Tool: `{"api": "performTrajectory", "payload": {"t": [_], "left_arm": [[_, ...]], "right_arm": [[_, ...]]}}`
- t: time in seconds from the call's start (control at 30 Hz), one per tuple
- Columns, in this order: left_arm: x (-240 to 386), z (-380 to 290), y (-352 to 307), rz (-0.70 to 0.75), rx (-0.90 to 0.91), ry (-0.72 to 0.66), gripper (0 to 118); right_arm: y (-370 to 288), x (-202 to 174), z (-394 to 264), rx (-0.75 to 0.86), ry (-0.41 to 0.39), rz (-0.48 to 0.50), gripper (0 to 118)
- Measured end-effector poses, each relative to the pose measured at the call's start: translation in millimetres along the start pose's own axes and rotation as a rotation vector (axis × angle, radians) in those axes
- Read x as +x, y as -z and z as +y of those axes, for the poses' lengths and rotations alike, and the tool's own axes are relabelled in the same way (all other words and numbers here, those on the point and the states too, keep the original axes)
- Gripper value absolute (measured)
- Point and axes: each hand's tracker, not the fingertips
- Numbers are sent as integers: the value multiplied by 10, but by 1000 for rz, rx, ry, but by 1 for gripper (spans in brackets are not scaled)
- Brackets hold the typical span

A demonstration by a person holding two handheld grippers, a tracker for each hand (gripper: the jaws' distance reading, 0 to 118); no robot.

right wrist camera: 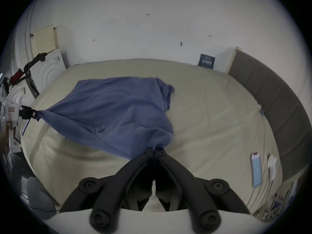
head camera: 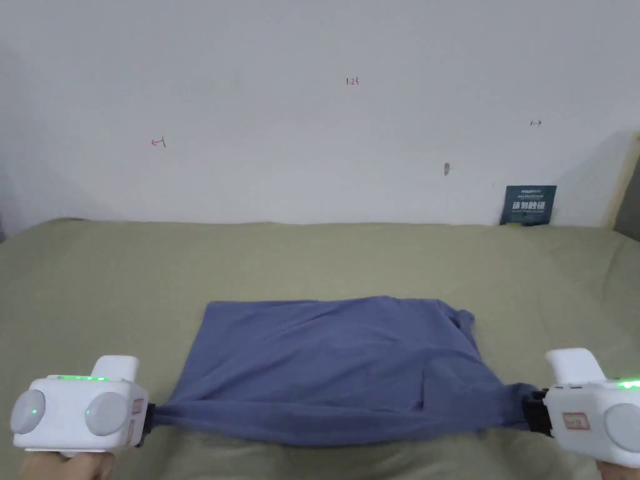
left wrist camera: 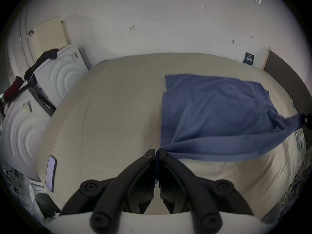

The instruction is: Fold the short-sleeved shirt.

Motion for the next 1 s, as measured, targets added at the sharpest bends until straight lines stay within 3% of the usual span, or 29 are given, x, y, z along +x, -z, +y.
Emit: {"api": "performTrajectory", "payload": {"t": [0.2,0.33,0.63,0.8,0.87,0.9,0.93,0.97,1.0], "left_arm": [[-167,-760,-466,-16,-11,-45,0],[-249,-1143,-704,-34,-18,-57,0],[-302,-1595,-991,-54,-14,-56,0],[-297,-1732,-925,-68,-38,-73,0],[-327,-1765,-903,-95,-32,-106,0],[-349,-1777,-917,-129,-12,-133,7],[-363,-1790,-947,-138,-8,-138,33],[-359,-1776,-977,-118,-14,-133,80],[-358,-1782,-972,-113,-26,-132,118]], "right_arm": [[-477,7,-789,-2,66,31,4],[-720,-17,-1206,-7,59,45,4],[-922,-97,-1689,-66,38,53,4],[-830,-82,-1738,-101,66,54,4],[-858,-95,-1754,-68,86,38,15],[-890,-97,-1760,-43,87,14,55],[-915,-95,-1767,-47,83,22,97],[-937,-85,-1780,-43,90,29,118],[-1029,-93,-1802,-7,96,-34,118]]}}
